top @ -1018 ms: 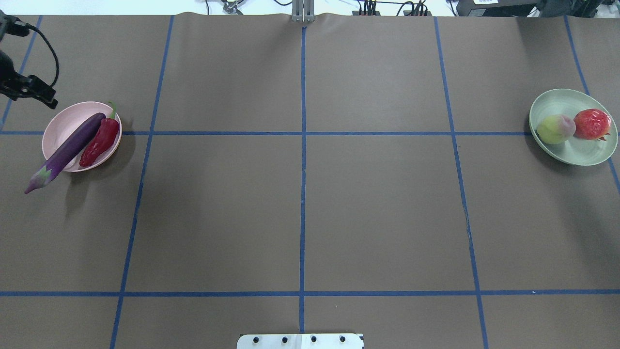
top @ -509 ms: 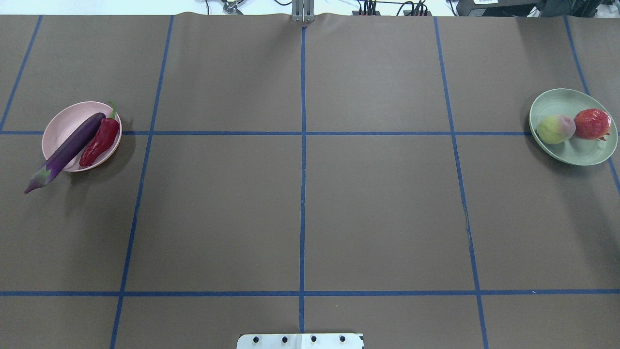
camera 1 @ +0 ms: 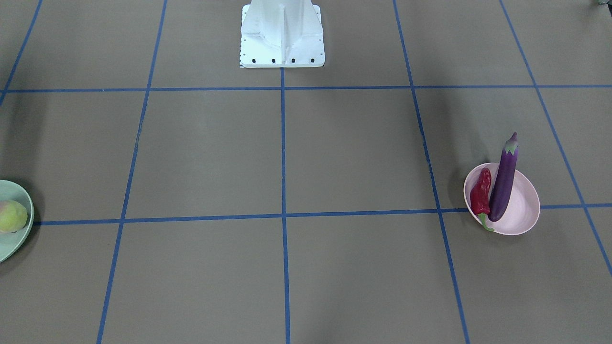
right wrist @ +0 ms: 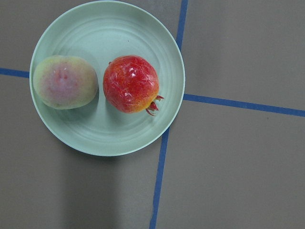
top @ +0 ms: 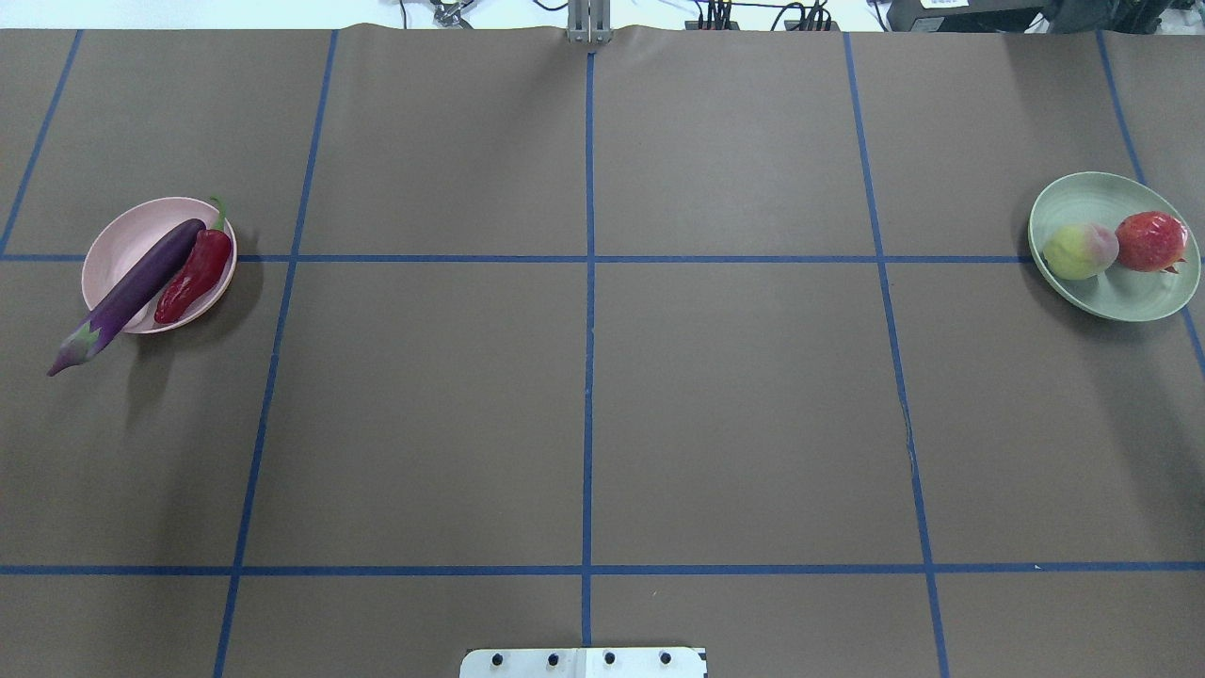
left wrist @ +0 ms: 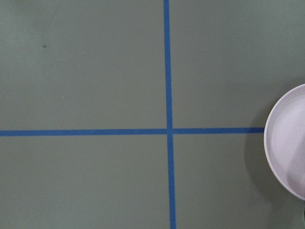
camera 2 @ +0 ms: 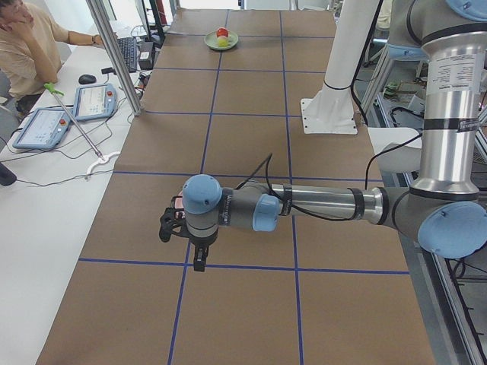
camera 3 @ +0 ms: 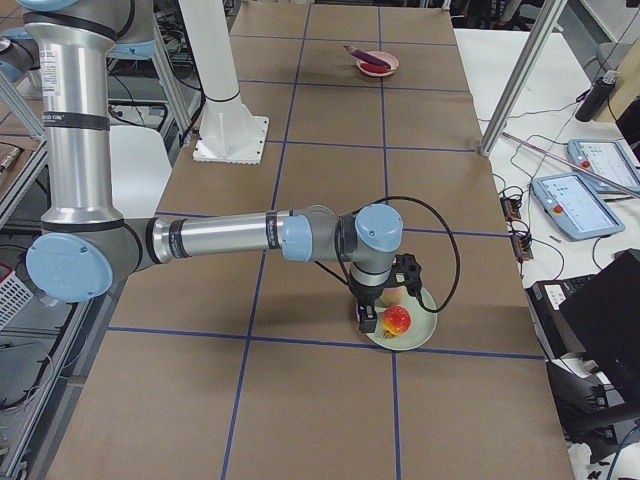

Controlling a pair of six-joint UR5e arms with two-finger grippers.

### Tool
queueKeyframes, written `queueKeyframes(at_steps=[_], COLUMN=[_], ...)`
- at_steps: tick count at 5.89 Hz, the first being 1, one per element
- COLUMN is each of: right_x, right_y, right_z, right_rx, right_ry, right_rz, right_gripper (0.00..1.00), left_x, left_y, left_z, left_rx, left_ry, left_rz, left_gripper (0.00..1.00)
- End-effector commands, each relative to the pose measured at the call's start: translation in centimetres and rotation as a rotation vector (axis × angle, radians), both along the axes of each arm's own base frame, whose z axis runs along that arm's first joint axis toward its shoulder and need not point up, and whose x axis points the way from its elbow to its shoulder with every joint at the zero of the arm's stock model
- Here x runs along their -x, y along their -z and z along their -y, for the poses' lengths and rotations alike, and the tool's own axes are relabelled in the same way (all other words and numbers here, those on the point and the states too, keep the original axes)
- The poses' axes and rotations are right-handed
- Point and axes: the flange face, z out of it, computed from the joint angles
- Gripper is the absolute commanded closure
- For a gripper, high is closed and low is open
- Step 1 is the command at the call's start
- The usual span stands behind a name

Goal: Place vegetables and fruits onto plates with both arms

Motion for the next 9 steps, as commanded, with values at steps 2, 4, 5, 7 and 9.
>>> queueKeyframes(at_steps=[2,4,5,7,9], right_x=[0.2,0.4,0.5,1.0,2.0], right_y=[0.2,0.1,0.1,0.0,-0.1], right_z=[0.3,0.3,0.2,0.2,0.3], right_rx=[-0.003,0.000,0.000,0.003,0.005], right_ry=[0.003,0.007,0.009,0.018,0.038], right_rz=[0.001,0.004,0.006,0.007,0.007], right_gripper=[0.00,0.00,0.00,0.00,0.00], left_x=[0.2,0.3,0.4,0.5,0.4], left_y=[-1.5,-1.5,-0.8,0.0,1.2], left_z=[-4.8,-5.3,-4.6,-5.2,-4.8], left_rx=[0.092,0.088,0.071,0.056,0.028], left_ry=[0.000,0.004,0.006,0.008,0.007], left_rz=[0.019,0.017,0.022,0.023,0.025], left_gripper=[0.00,0.00,0.00,0.00,0.00])
